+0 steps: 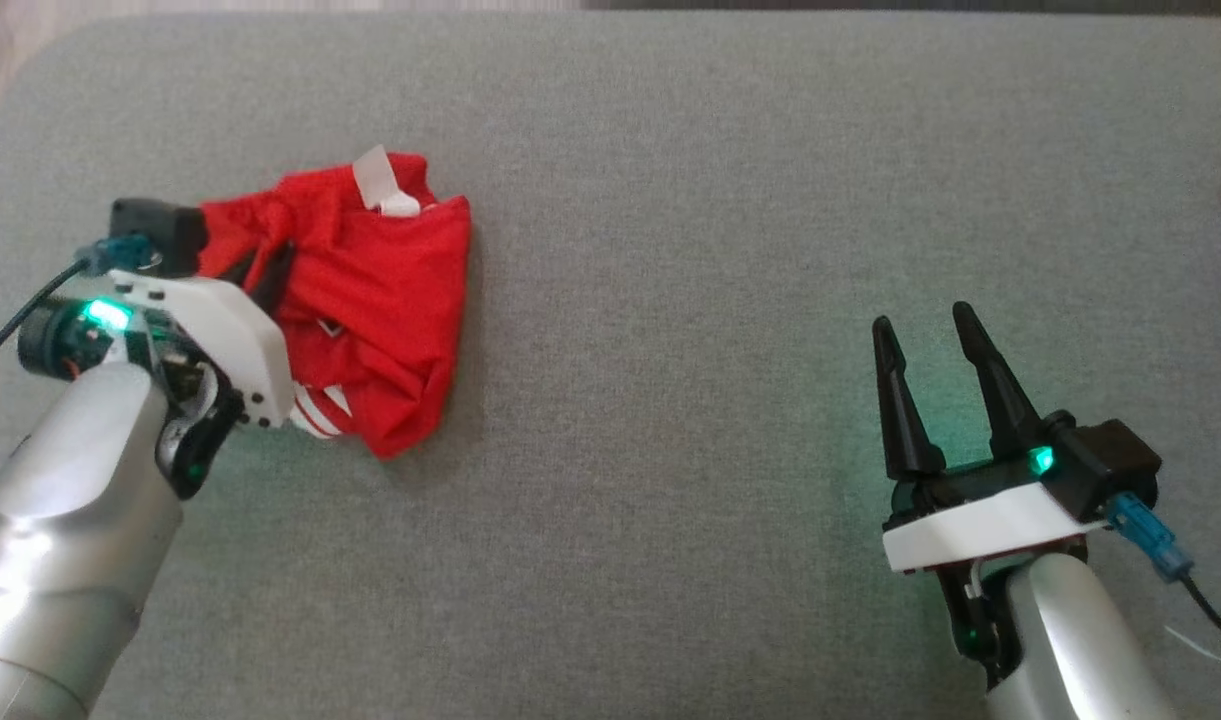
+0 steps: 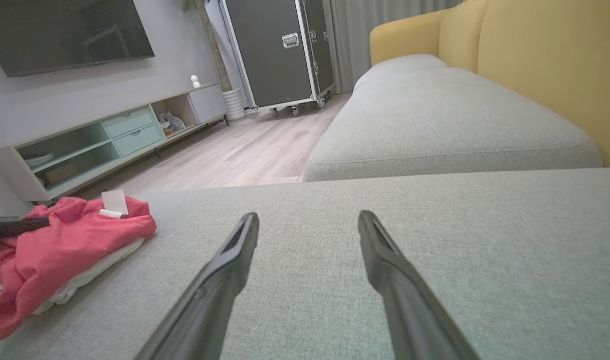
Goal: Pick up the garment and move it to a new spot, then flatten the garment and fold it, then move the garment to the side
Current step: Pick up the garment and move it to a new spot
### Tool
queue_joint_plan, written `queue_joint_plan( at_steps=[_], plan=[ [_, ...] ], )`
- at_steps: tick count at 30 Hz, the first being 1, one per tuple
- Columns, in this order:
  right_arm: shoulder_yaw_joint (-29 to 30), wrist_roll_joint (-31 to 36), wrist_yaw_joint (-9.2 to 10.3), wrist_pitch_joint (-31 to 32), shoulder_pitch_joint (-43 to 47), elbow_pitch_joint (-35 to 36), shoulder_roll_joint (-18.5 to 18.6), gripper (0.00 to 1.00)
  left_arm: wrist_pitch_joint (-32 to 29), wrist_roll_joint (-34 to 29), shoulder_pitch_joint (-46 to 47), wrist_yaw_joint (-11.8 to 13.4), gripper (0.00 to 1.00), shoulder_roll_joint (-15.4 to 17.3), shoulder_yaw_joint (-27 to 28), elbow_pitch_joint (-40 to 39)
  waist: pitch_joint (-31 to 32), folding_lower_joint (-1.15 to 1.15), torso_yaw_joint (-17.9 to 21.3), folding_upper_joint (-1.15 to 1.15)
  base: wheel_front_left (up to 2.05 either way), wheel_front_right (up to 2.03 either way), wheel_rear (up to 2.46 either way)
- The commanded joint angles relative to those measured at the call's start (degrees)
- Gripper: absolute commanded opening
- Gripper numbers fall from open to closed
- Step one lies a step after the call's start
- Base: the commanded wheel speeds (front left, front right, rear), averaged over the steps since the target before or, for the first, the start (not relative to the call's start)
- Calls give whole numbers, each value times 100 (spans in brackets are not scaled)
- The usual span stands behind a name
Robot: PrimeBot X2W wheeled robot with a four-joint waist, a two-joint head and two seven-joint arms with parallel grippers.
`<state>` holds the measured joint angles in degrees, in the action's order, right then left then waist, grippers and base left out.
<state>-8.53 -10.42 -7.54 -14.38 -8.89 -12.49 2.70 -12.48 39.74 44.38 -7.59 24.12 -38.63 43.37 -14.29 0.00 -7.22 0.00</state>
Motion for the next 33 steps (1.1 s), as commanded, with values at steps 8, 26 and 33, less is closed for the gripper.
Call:
queue_joint_plan(
  at_steps=[8,26,33],
  plan=[
    [-162,-85,5,-62,73,55,18,100,1322,-285,242,29,0,465,204,-604,615,0,-8,0,0,0,0],
    [-260,-285,5,-62,-13,192,18,100,1295,-461,-195,592,0,44,-182,-2604,527,0,968,0,0,0,0],
    [-326,-403,5,-62,-213,276,18,100,1242,-478,40,604,0,-265,-296,-2245,218,0,1583,0,0,0,0]
  ],
)
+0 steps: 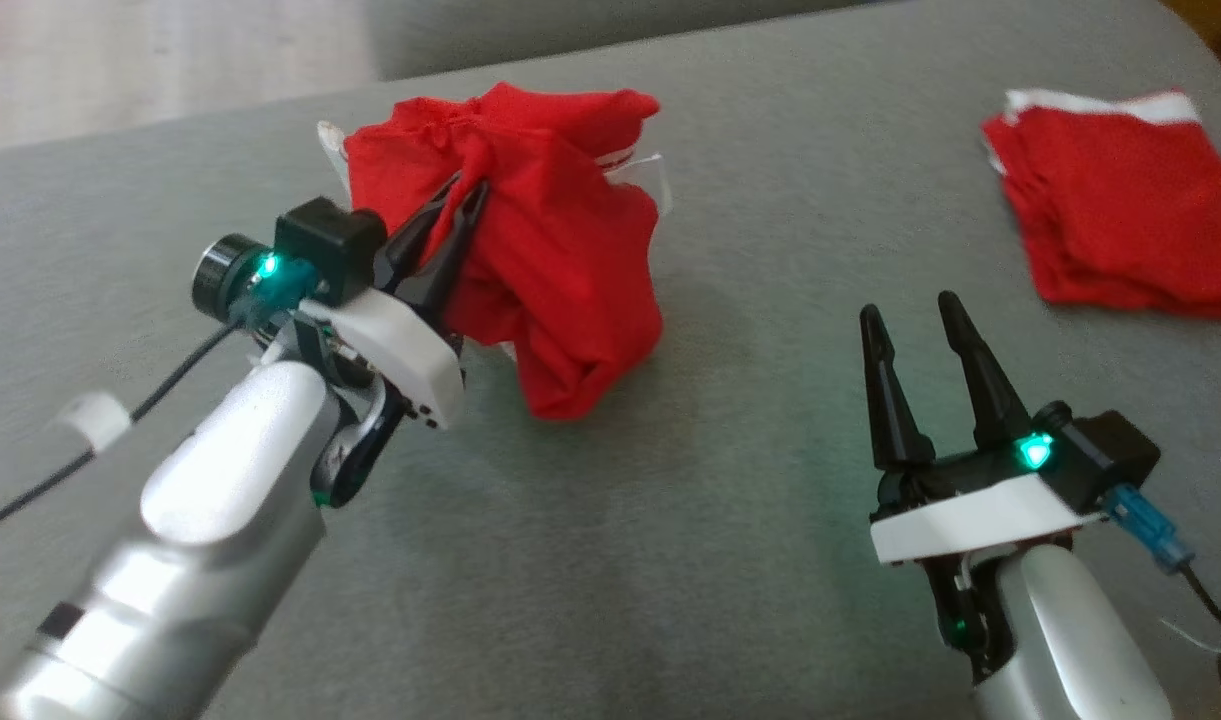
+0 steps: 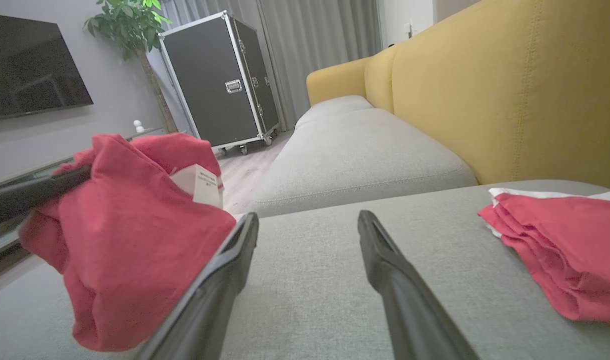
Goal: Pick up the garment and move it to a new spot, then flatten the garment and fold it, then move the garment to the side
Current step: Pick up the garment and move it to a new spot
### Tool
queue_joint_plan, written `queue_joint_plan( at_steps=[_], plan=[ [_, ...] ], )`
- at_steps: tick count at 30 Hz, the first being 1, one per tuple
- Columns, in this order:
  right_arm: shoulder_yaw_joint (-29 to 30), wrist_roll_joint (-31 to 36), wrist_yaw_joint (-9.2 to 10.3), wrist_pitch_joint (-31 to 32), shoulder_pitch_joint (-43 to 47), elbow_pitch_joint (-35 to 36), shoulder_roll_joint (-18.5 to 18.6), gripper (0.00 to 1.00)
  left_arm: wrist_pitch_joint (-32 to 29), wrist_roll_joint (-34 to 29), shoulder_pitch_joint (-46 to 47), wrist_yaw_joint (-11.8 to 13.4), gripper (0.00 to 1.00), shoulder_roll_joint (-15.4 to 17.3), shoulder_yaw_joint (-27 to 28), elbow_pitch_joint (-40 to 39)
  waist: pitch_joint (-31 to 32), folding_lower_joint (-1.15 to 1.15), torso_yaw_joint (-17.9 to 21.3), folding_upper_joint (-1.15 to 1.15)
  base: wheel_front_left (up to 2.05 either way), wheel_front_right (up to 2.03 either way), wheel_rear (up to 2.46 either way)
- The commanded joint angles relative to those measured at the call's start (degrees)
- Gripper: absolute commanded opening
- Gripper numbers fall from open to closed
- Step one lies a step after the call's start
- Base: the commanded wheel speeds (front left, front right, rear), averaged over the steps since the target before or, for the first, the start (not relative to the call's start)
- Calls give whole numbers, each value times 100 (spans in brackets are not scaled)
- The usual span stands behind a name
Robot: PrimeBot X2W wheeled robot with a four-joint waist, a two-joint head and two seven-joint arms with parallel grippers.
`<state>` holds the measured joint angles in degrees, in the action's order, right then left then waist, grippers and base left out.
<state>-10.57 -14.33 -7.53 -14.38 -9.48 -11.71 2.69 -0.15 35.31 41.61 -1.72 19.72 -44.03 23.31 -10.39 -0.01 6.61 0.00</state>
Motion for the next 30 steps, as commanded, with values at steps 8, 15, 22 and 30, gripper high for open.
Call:
queue_joint_plan(
  at_steps=[8,15,22,30],
  plan=[
    [-140,-124,4,-62,-187,225,19,100,287,-114,492,60,100,82,240,960,-263,1,548,0,0,0,0],
    [18,-19,4,-62,-65,191,19,100,1100,31,281,21,100,13,443,1256,50,1,65,0,0,0,0],
    [158,110,4,-62,127,85,19,100,1471,202,-575,223,100,243,851,675,496,1,-642,0,0,0,0],
    [122,145,4,-62,396,-103,19,100,1512,44,-2454,808,100,125,1396,-805,862,1,-1085,0,0,0,0]
  ],
)
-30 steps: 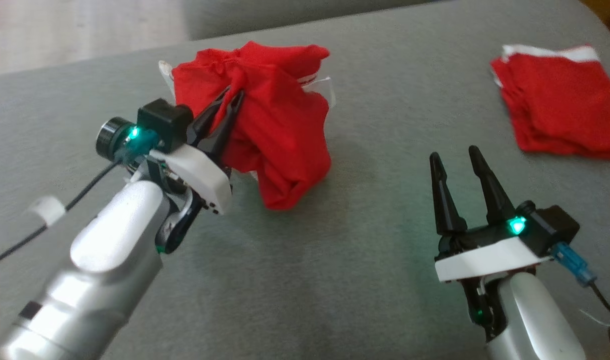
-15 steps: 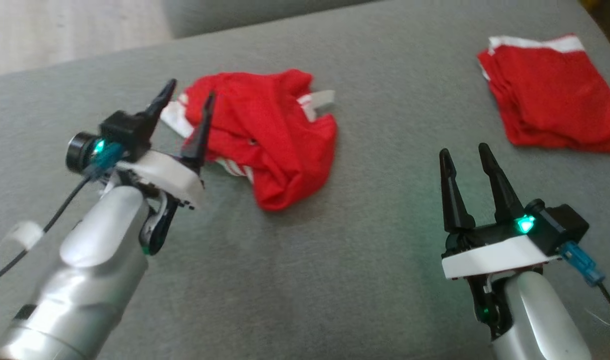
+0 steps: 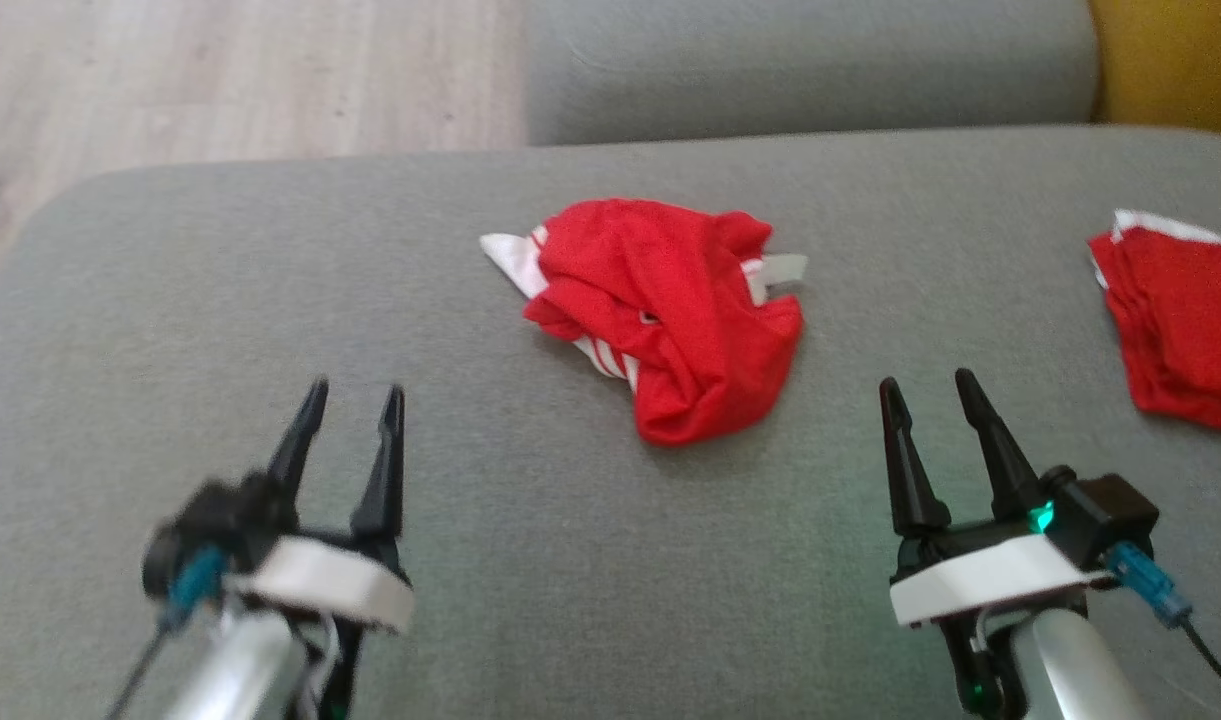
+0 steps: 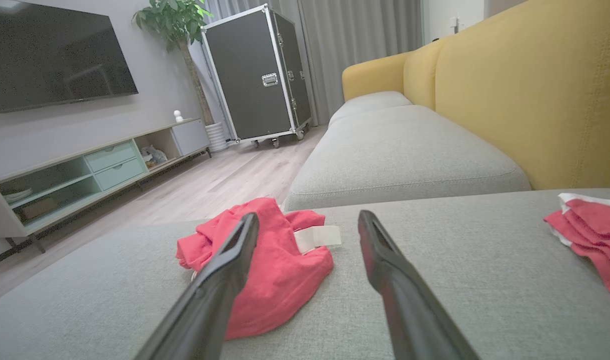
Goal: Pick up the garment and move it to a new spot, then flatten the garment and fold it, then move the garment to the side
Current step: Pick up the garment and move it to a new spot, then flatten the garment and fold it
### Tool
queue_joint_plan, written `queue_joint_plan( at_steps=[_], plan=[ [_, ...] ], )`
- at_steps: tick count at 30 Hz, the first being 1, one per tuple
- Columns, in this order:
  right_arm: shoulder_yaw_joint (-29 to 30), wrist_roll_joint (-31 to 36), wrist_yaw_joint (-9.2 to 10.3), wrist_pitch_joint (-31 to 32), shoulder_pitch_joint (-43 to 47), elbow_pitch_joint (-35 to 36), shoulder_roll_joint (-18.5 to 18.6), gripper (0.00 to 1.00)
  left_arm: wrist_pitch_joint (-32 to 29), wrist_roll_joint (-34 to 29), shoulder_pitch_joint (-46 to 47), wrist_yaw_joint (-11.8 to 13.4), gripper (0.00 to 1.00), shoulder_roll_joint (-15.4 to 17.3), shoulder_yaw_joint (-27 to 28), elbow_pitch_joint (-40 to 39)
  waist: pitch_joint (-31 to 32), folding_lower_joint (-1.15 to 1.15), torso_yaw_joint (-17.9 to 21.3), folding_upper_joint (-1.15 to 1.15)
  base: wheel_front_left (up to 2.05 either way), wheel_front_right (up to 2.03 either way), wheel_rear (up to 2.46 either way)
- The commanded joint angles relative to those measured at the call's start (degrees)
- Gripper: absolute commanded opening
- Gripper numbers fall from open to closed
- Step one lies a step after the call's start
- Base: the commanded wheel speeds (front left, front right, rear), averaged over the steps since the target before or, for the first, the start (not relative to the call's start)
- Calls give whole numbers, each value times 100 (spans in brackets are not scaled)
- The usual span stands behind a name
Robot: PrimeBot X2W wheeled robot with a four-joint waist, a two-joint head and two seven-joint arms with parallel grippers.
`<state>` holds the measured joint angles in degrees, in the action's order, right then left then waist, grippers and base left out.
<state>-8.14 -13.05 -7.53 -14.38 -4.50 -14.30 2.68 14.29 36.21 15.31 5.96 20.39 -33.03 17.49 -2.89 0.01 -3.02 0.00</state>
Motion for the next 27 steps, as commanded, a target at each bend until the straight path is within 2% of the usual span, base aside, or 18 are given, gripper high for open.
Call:
queue_joint_plan(
  at_steps=[1,6,17,23,27],
  plan=[
    [-117,12,4,-62,-81,148,20,100,69,-100,-21,71,100,-18,359,-350,124,-1,-146,0,0,0,0],
    [-146,16,4,-62,-25,79,20,100,70,-400,-594,91,100,-349,709,-600,150,-1,-205,0,0,0,0],
    [73,308,4,21,-502,-74,20,100,70,-892,-553,-290,100,-785,1195,-712,-220,-1,-521,0,0,0,0],
    [385,744,4,488,-1248,-661,20,100,71,-1111,-433,-501,100,-1063,1396,-614,-576,-1,-806,0,0,0,0],
    [758,835,4,802,-1745,-1331,20,100,71,-1254,-346,-679,100,-1249,1438,-446,-733,-1,-1023,0,0,0,0]
  ],
)
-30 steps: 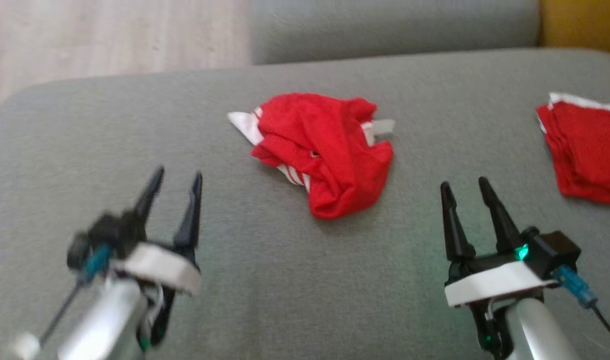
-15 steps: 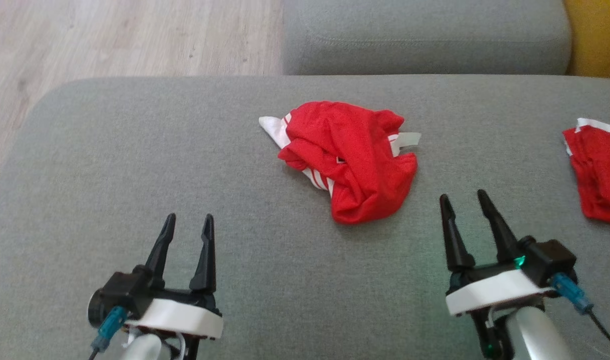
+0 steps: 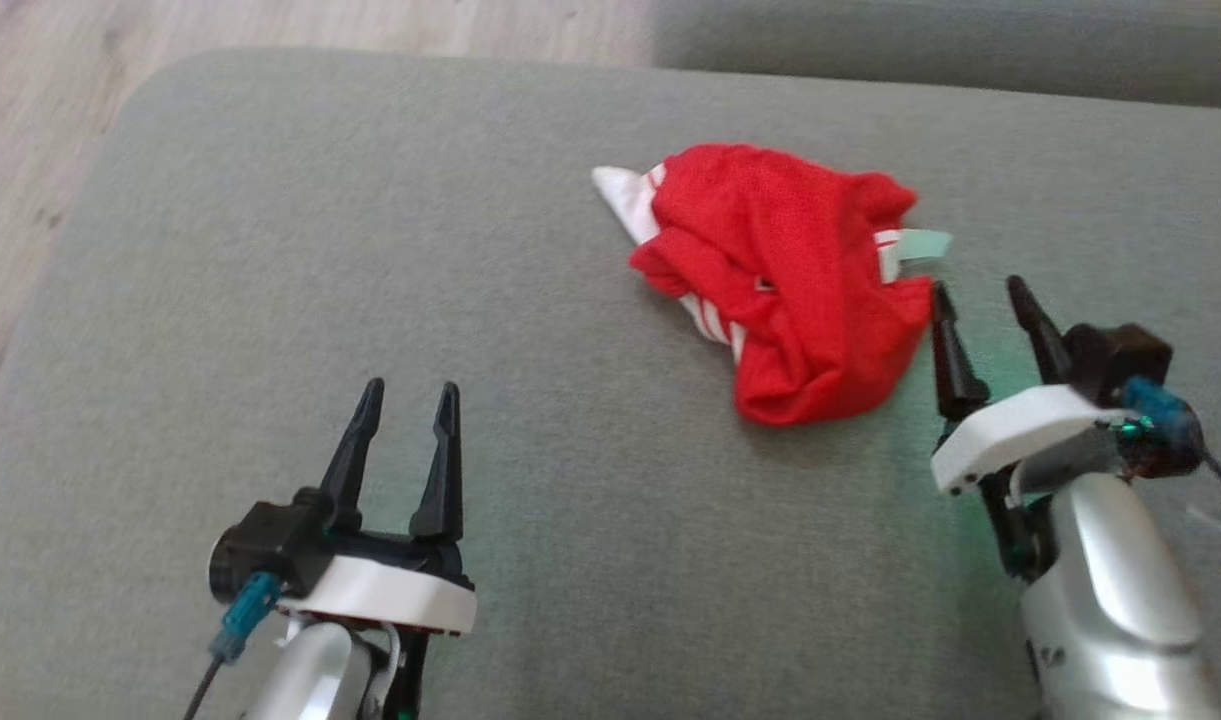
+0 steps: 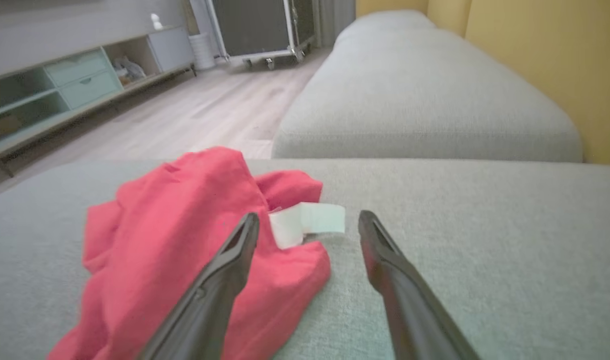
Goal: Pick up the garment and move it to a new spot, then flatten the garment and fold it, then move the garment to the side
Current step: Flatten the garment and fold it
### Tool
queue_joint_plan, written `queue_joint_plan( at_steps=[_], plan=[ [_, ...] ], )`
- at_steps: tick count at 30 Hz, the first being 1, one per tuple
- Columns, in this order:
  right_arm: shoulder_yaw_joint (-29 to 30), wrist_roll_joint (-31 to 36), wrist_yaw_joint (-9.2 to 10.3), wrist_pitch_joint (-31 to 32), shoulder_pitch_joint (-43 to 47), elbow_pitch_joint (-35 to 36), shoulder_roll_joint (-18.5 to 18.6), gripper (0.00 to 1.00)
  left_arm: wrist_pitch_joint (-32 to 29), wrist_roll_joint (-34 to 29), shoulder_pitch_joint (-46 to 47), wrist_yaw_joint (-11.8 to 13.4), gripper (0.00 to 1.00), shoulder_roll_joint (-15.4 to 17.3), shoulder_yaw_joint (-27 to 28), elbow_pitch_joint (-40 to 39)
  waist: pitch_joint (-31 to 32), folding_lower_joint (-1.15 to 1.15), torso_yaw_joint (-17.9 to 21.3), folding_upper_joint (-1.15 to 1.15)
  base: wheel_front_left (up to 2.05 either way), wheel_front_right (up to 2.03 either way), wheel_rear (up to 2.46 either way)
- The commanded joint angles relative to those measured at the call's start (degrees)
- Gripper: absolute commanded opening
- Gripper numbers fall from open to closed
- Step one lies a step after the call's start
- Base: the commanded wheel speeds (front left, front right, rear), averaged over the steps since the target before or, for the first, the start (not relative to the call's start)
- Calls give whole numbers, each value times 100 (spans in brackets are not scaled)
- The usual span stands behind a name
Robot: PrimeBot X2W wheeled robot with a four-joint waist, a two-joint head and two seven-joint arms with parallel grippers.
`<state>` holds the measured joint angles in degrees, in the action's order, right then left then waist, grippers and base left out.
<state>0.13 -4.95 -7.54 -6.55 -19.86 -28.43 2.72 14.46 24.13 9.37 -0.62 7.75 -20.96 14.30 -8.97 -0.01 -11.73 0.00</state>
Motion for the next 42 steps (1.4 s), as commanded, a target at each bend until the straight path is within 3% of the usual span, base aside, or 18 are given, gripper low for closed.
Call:
queue_joint_plan(
  at_steps=[1,8,16,17,18,19,25,30,37,42],
  plan=[
    [38,39,5,91,-320,-116,16,100,53,-79,273,-60,100,-31,243,-86,-151,1,-208,0,0,0,0],
    [529,122,5,316,-916,-1383,16,100,53,-254,328,-253,100,-264,362,102,-236,1,-485,0,0,0,0],
    [523,146,5,259,-1316,-2494,16,100,53,-425,328,-371,100,-373,544,184,-241,1,-531,0,0,0,0],
    [497,176,5,227,-1349,-2599,16,81,53,-450,329,-381,100,-381,560,192,-235,1,-523,0,0,0,0],
    [453,170,5,181,-1384,-2696,16,27,53,-471,329,-390,100,-389,575,202,-227,1,-512,0,0,0,0],
    [378,152,5,118,-1420,-2780,16,0,53,-490,330,-400,100,-397,589,214,-211,1,-496,0,0,0,0],
    [45,166,5,-592,-1581,-2980,16,0,53,-591,235,-451,100,-429,706,289,75,1,-284,0,0,0,0],
    [-127,695,5,-814,-1599,-2483,64,0,53,-626,137,-468,100,-436,799,295,293,1,-132,0,0,0,0],
    [-506,1106,5,-842,-1348,-216,41,0,53,-640,-94,-495,100,-449,919,276,590,1,58,0,0,0,0],
    [-632,1066,5,-804,-1592,626,193,0,53,-661,-177,-518,100,-461,899,267,651,1,41,0,0,0,0]
  ],
)
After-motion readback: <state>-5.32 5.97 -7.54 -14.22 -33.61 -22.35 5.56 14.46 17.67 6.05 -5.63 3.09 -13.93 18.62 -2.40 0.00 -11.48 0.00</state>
